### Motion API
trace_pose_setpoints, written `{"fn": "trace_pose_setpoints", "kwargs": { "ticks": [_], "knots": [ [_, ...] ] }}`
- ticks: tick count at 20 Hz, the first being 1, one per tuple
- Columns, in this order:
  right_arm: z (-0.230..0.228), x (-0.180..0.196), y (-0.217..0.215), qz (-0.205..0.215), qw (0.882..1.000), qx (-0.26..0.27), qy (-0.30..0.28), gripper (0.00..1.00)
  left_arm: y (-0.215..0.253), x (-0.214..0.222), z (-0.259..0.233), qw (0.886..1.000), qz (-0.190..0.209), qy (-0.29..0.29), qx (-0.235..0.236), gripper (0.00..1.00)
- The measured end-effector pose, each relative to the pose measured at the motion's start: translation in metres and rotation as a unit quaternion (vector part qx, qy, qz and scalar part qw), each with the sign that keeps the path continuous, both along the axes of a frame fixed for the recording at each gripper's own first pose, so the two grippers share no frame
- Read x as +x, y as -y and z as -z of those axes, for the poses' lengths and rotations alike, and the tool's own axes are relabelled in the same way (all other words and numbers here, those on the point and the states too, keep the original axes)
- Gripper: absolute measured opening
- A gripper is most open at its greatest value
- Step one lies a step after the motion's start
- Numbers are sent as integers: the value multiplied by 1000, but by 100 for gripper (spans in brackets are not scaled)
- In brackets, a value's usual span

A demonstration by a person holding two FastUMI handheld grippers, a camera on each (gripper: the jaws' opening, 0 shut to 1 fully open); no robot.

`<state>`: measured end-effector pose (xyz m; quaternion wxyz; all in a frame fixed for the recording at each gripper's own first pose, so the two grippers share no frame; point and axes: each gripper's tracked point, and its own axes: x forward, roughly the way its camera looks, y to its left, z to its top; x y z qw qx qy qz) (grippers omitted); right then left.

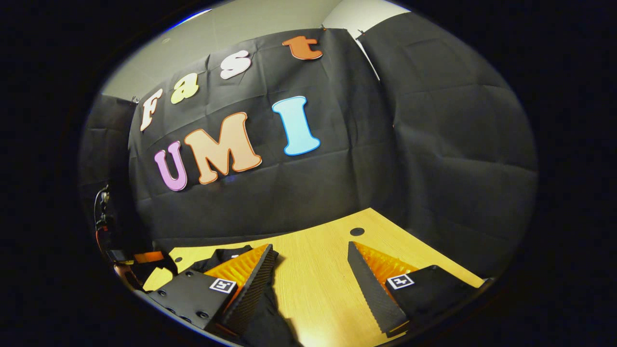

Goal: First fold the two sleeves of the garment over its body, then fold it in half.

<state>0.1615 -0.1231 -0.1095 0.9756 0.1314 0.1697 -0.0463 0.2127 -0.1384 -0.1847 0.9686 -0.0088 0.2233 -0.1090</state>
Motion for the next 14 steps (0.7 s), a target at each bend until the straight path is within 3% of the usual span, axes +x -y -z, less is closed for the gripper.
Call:
{"fn": "trace_pose_setpoints", "kwargs": {
  "ticks": [5,10,14],
  "knots": [
    [15,1,-9,-27,999,14,-16,98,77,12,19,998,59,-7,8,0],
    [37,-7,-23,-51,998,15,-36,97,143,14,50,996,87,-32,-3,0],
    [44,-18,-34,-57,997,40,-41,97,181,13,82,992,111,-58,16,0]
  ]
}}
